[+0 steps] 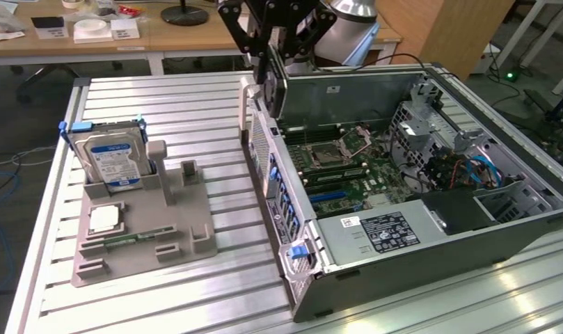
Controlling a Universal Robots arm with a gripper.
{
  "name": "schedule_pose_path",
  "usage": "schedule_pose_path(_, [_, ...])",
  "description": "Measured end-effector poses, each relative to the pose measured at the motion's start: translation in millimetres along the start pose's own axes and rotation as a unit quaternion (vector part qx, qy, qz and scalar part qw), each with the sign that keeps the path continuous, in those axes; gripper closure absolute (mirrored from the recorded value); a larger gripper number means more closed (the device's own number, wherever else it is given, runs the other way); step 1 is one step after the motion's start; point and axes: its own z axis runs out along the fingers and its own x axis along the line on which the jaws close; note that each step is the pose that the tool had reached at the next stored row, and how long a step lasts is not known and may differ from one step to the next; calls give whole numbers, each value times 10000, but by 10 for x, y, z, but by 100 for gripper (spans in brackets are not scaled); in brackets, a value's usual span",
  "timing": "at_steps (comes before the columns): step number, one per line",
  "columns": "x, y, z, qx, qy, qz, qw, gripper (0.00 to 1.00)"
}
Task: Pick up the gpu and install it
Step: 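Pick up the gpu and move the gpu toward the slot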
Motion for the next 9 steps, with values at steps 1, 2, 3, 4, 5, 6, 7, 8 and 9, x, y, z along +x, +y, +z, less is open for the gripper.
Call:
schedule_pose_path(1, [-18,1,0,0,0,0,10000,72])
schedule_pose_path(2, [-38,2,-1,-1,0,0,10000,72])
schedule_pose_path(3, [-54,3,-2,0,0,1,10000,72])
schedule_pose_path(4, [-68,4,-2,0,-1,1,10000,72])
schedule_pose_path(5, [-83,4,-3,0,-1,1,10000,72])
schedule_pose_path(6, [-98,5,-3,-1,0,1,10000,72])
schedule_pose_path(7, [-111,6,-3,0,0,1,10000,72])
schedule_pose_path(8, [-124,7,-2,-1,0,0,10000,72])
schedule_pose_path(9, [-136,7,-1,-1,-1,0,10000,72])
